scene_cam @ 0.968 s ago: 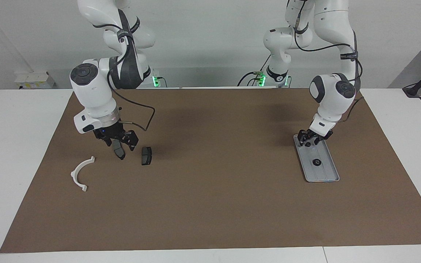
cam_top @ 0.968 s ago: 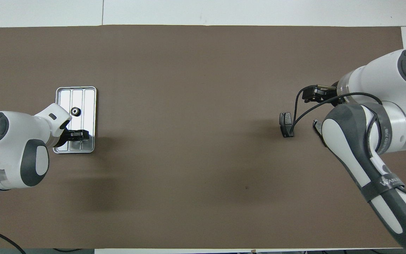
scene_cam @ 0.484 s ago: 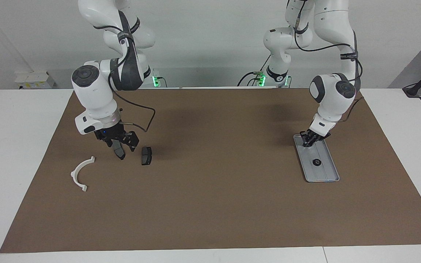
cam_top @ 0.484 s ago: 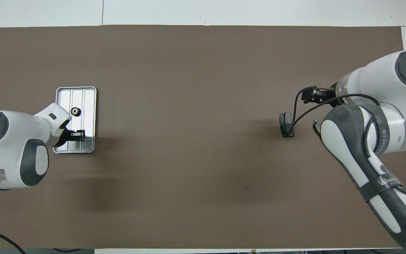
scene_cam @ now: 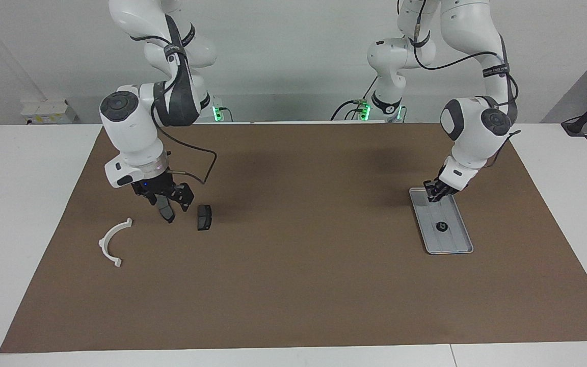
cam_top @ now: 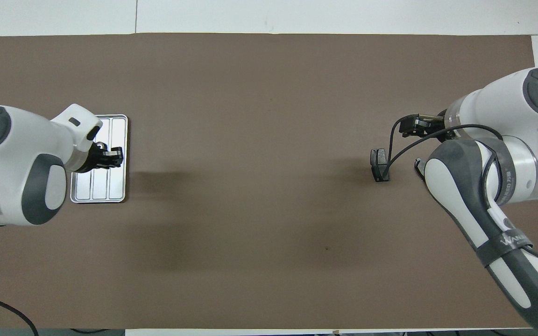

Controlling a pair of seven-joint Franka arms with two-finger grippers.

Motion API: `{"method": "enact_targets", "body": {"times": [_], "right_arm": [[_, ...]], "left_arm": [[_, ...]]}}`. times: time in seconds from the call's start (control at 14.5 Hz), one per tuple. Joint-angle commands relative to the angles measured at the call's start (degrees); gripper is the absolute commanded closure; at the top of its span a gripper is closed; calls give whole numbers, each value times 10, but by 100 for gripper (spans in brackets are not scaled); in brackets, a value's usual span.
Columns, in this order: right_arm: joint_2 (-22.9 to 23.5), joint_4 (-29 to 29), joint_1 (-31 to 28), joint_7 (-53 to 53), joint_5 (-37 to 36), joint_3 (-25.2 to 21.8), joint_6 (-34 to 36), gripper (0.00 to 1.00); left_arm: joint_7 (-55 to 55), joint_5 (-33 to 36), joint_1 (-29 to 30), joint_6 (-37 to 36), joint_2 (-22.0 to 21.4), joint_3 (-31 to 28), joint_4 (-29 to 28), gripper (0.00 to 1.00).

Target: Place bearing gear from tray to pile

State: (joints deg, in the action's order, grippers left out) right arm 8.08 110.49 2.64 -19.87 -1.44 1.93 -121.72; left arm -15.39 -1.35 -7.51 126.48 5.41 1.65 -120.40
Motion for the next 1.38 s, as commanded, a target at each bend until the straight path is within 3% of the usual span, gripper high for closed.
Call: {"method": "enact_targets", "body": {"times": [0.0,0.28,0.62,0.9,1.31], "right_arm": [[-1,11,-5,-8,6,4,-15,0],[0,11,-5,-7,6,4,-15,0],[-1,11,-6,-7,6,4,-15,0],[0,11,-10,-7,6,4,-15,0],[0,11,-5,-4,6,4,-14,0]], "left_arm": [[-129,5,-92,3,4,-8,3,100],[-314,7,-204,48,28,-8,21,100],[-437,14,-279,47,122,-10,114,100],[-494,56,-287,54,181,-9,166,100],[-495,63,-284,70,182,-10,159,100]]}}
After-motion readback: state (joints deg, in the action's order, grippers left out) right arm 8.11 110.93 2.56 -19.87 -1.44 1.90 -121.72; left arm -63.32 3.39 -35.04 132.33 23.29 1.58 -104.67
